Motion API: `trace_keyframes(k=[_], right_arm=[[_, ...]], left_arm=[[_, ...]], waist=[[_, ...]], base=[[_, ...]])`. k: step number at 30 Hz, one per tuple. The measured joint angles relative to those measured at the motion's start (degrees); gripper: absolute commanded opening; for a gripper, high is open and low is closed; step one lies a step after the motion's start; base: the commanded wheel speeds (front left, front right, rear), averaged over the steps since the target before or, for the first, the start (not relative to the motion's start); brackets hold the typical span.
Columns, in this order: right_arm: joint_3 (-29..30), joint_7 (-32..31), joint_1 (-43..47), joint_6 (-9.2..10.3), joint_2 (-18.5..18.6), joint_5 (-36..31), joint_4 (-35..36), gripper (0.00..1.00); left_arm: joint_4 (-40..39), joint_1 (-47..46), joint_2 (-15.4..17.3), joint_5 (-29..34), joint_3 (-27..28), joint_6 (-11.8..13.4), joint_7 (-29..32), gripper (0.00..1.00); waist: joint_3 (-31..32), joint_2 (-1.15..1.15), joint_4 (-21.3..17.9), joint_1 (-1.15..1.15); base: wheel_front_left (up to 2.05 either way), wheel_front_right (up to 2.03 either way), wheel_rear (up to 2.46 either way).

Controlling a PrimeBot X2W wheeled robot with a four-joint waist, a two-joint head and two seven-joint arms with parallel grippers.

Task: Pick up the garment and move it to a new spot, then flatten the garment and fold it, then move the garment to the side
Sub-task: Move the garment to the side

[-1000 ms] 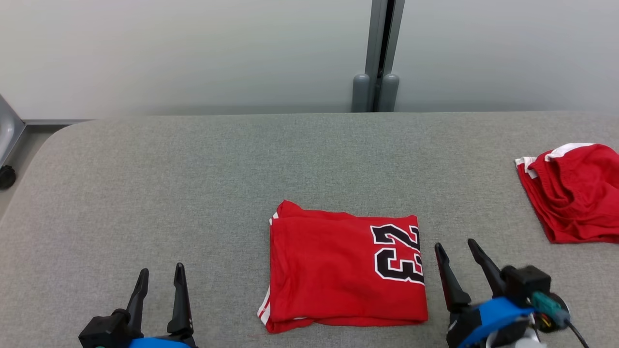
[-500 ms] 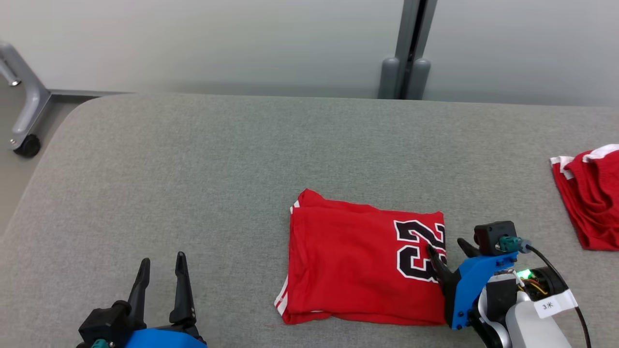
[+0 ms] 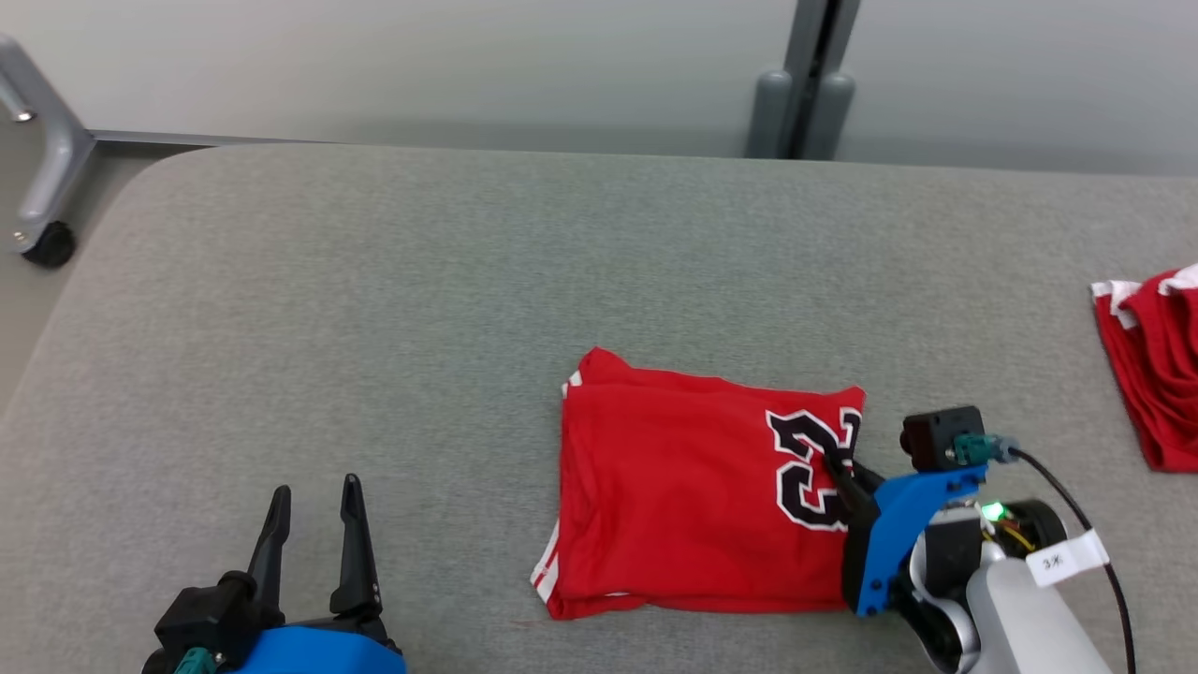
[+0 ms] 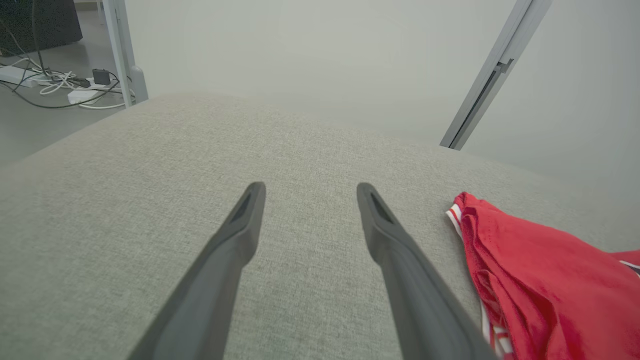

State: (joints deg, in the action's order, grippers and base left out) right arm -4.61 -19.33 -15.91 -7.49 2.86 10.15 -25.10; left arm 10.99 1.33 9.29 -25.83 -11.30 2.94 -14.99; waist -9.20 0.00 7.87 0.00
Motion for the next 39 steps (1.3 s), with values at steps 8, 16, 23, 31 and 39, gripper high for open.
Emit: trace_keyframes(k=[8,16,23,31,39], right_arm=[[1.0,2.6,-4.4,-0.01,1.5,-1.2,5.3,0.00],[5.3,2.3,-4.7,0.00,4.7,-1.0,11.4,0.00],[7.8,2.8,-4.6,0.00,4.4,-1.0,14.0,0.00],[7.3,4.1,-7.3,0.00,3.2,-1.0,11.4,0.00],[5.9,3.2,-17.7,0.00,5.4,-1.5,5.5,0.00]], left_arm=[[-0.5,-2.6,1.0,2.7,-1.7,-1.4,0.0,1.00],[-2.1,-5.8,2.2,3.3,-2.7,-2.5,1.1,1.00],[-4.0,-7.4,3.8,3.8,-2.7,-2.5,2.8,1.00],[-5.1,-7.7,5.0,4.2,-3.0,-2.0,3.8,1.00],[-5.1,-7.6,5.0,3.7,-2.4,-1.2,3.3,1.00]], waist=[[-3.2,0.00,-7.7,0.01],[-6.7,0.00,-16.9,0.01],[-8.8,0.00,-25.2,0.00],[-8.8,0.00,-27.8,0.00],[-8.3,0.00,-25.2,0.00]], base=[[0.00,0.00,0.00],[0.00,0.00,0.00],[0.00,0.00,0.00],[0.00,0.00,0.00],[0.00,0.00,0.00]])
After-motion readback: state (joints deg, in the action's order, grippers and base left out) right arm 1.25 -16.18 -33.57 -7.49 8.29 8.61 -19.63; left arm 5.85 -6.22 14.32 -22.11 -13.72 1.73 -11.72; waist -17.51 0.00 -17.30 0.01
